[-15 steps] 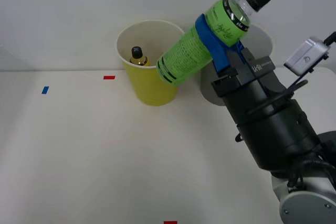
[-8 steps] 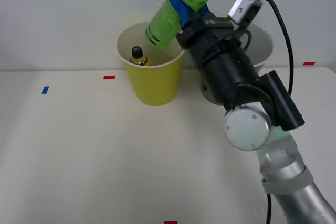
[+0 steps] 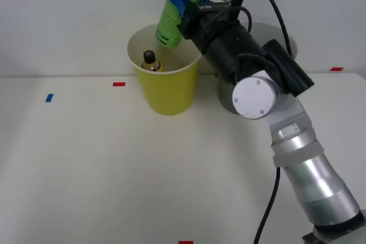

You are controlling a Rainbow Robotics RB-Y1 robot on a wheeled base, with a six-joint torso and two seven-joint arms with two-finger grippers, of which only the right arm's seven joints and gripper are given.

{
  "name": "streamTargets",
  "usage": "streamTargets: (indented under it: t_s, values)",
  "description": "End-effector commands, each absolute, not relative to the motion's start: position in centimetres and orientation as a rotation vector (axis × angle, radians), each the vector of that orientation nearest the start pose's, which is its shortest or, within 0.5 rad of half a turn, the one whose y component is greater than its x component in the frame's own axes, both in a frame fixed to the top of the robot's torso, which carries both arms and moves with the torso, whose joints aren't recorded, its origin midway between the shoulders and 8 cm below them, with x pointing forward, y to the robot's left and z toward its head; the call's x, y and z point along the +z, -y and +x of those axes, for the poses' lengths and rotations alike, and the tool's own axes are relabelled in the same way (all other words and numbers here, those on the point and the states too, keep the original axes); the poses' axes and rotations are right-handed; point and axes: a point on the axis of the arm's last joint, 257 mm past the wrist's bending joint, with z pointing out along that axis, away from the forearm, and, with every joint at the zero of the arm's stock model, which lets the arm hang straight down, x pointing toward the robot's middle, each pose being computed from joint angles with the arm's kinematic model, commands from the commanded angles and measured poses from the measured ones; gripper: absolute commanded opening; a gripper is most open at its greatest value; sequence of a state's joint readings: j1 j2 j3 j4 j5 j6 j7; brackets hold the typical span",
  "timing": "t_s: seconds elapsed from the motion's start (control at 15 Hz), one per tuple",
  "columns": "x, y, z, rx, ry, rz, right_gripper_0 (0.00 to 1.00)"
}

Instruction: Put cans in the gray bin, plastic bottles in the light green bin

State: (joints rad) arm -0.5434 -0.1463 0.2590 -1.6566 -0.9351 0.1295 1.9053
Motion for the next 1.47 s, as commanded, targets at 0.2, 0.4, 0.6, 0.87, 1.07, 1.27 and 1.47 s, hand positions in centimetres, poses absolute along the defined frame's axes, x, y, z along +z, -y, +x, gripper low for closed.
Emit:
streamTargets:
  t_s: [0.2, 0.4, 0.6, 0.87, 1.07, 1.27, 1.47]
  values:
    - [6.24, -1.08, 58.39, 0.708, -1.182, -0.231, 0.00]
    - [6.56, -1.20, 58.57, 0.695, -1.177, -0.244, 0.00]
    - [6.45, -0.98, 58.69, 0.689, -1.180, -0.245, 0.00]
    - [6.40, -0.79, 58.77, 0.685, -1.181, -0.247, 0.74]
    - [6.23, -0.72, 58.79, 0.688, -1.185, -0.243, 1.00]
    - [6.21, -0.77, 58.75, 0.699, -1.187, -0.239, 1.00]
    - [6.25, -0.75, 58.76, 0.700, -1.187, -0.236, 1.00]
